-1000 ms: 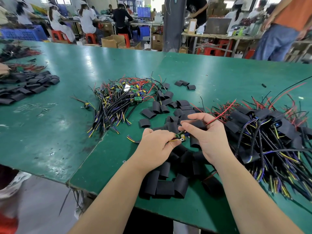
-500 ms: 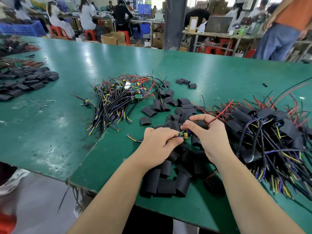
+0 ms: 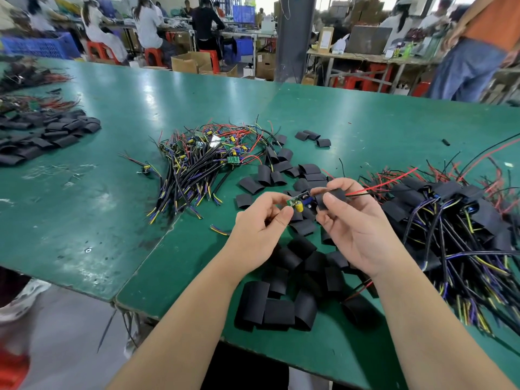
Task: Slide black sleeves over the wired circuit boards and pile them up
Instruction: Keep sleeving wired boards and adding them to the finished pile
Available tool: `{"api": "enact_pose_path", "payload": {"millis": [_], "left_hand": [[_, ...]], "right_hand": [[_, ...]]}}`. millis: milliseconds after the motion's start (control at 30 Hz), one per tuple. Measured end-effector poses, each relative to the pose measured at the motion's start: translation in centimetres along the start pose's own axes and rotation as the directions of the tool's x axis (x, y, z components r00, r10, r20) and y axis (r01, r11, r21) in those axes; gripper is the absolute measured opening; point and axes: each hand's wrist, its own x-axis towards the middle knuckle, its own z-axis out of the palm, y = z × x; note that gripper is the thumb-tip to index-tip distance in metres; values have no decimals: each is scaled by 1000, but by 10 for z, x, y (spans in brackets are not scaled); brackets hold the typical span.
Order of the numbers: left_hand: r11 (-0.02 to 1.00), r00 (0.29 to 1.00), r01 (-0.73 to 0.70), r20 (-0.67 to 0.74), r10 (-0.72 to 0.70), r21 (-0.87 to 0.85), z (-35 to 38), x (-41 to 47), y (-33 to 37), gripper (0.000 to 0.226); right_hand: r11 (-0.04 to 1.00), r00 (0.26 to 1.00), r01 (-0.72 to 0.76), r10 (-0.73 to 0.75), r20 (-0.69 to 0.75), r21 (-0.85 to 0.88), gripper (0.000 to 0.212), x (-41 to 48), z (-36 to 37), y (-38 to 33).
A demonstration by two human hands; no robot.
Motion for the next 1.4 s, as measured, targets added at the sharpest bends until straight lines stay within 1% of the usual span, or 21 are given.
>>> {"api": "enact_pose_path", "payload": {"millis": [67,133,333,433,533,633,700,767,867,933,1000,1133,1200,1267,1333,1400], "left_hand": [[999,1000,18,-12,-18,-42,-1,2,-1,8],[996,1000,8,-8,-9,-87,-3,4,1,11],[990,1000,2,6,-1,-138,-7,11,13,18],[993,1000,-13,19,15,-117,-3,16,21,21],[997,997,-71,4,71,-36,6,20,27,22],[995,995,-95,-15,94,-14,14,22,26,22],[995,996,-86,-22,85,-45,15,21,22,23],[994,997,-78,-27,76,-80,13,19,18,24],[984,997,-79,-39,74,-160,6,14,16,19],[972,997,-77,-43,69,-222,2,13,15,16],[953,998,-65,-44,54,-296,-2,13,14,17],[884,999,-17,18,28,-468,-6,11,14,22],[857,998,5,59,30,-516,-7,10,14,25],[841,996,26,86,25,-541,-8,10,15,27],[826,995,38,94,18,-563,-7,10,16,29],[811,995,42,96,18,-583,-7,10,16,31]], "right_hand": [[1000,1000,20,-20,13,4,18,1,0,-1],[999,999,33,-33,13,11,20,1,0,-1],[999,997,47,-46,-67,13,21,2,-1,-5],[997,985,80,-81,-152,-12,18,3,0,-7],[993,965,84,-102,-242,-85,4,3,-2,-10],[985,959,62,-103,-263,-161,12,2,-6,-11],[985,961,71,-110,-255,-158,16,1,-7,-12],[984,965,79,-115,-237,-157,25,1,-7,-13],[984,981,80,-106,-165,-158,34,-1,-6,-14],[990,992,74,-85,-89,-122,34,-3,-5,-13],[995,997,61,-63,-35,-76,32,-4,-4,-13],[998,998,64,-64,9,7,27,-5,-3,-13],[996,996,92,-92,14,-18,27,-5,-2,-13],[987,991,133,-132,20,-89,28,-6,-2,-13],[975,987,158,-153,42,-157,28,-6,-1,-13],[967,986,164,-155,56,-197,33,-7,0,-13]]}}
